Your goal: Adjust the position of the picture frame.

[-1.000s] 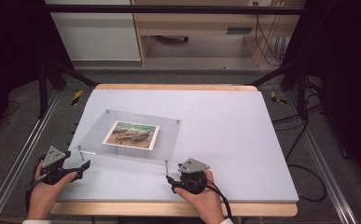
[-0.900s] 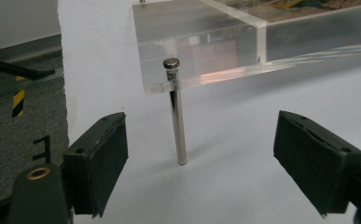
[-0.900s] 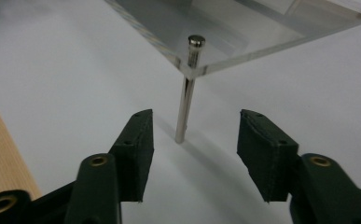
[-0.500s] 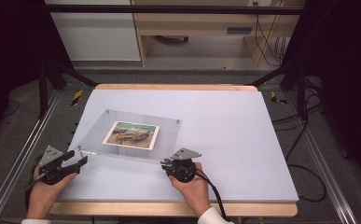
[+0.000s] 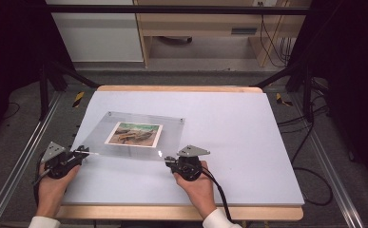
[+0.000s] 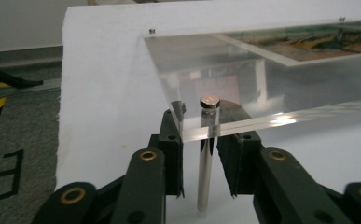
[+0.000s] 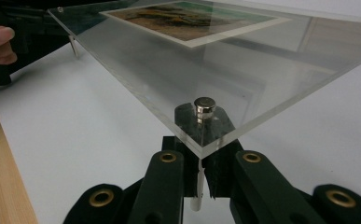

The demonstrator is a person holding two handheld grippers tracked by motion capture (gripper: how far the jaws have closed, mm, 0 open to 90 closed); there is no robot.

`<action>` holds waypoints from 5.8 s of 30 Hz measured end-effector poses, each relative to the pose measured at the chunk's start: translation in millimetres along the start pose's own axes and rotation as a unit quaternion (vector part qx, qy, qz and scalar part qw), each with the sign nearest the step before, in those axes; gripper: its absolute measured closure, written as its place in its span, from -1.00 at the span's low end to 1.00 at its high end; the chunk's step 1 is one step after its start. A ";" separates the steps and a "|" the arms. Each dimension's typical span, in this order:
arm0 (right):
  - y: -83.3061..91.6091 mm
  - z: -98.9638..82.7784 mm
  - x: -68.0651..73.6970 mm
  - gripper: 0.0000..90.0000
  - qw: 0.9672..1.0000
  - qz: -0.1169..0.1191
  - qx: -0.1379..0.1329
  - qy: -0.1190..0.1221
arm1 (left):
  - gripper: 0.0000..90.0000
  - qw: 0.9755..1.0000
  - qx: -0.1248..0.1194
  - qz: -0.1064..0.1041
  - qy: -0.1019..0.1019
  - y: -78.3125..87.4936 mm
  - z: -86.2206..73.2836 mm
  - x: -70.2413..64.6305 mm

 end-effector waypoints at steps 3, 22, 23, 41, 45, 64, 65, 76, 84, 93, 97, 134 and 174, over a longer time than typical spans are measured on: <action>-0.4 -1.7 -3.4 0.89 1.000 -0.008 0.007 -0.004 | 0.70 0.999 -0.024 -0.011 0.029 -0.9 5.7 0.4; 12.6 19.3 -17.8 0.86 0.998 -0.060 -0.030 0.002 | 0.88 0.997 -0.034 -0.040 0.051 17.0 31.7 -25.1; 16.3 22.7 -18.3 0.86 0.998 -0.059 -0.034 0.004 | 0.88 0.997 -0.038 -0.040 0.051 19.3 35.0 -28.0; 76.2 43.9 -55.5 0.82 0.995 -0.077 -0.065 0.015 | 0.88 0.996 -0.065 -0.061 0.025 9.7 80.9 -85.3; 93.5 44.3 -76.6 0.82 0.993 -0.094 -0.070 0.005 | 0.88 0.995 -0.069 -0.073 0.018 -11.9 96.4 -105.2; 126.4 17.5 -135.7 0.84 0.987 -0.144 -0.064 -0.012 | 0.87 0.993 -0.048 -0.110 0.009 -64.1 79.6 -157.6; 126.4 15.0 -137.5 0.85 0.987 -0.146 -0.061 -0.013 | 0.87 0.993 -0.044 -0.109 0.009 -63.5 77.2 -159.8; 123.0 -3.5 -142.6 0.88 0.989 -0.140 -0.038 -0.028 | 0.87 0.996 -0.011 -0.092 -0.012 -63.6 59.8 -168.0; 119.2 -12.5 -148.5 0.88 0.988 -0.147 -0.025 -0.033 | 0.87 0.995 0.006 -0.092 -0.024 -66.7 51.0 -172.5; 117.0 -19.6 -150.0 0.88 0.989 -0.143 -0.018 -0.040 | 0.87 0.996 0.015 -0.091 -0.022 -68.3 42.9 -174.2; 116.0 -22.5 -150.9 0.88 0.989 -0.143 -0.013 -0.039 | 0.87 0.996 0.019 -0.089 -0.024 -68.9 39.1 -175.2; 106.5 -33.4 -159.1 0.87 0.989 -0.144 0.012 -0.044 | 0.86 0.995 0.035 -0.085 -0.038 -76.8 27.5 -175.4; 136.5 6.8 -141.6 -0.62 0.991 -0.137 -0.005 -0.006 | -0.78 0.985 0.029 -0.167 -0.029 -63.0 71.5 -156.7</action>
Point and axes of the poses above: each handheld gripper's, and its own axes: y roughly backward along the jaws, z roughly out of its top, x roughly to its left, the point moved 7 cm from there along -y, roughly forward along the jaws, and after that the axes turned 4 degrees about -y, right-handed, at the moved point
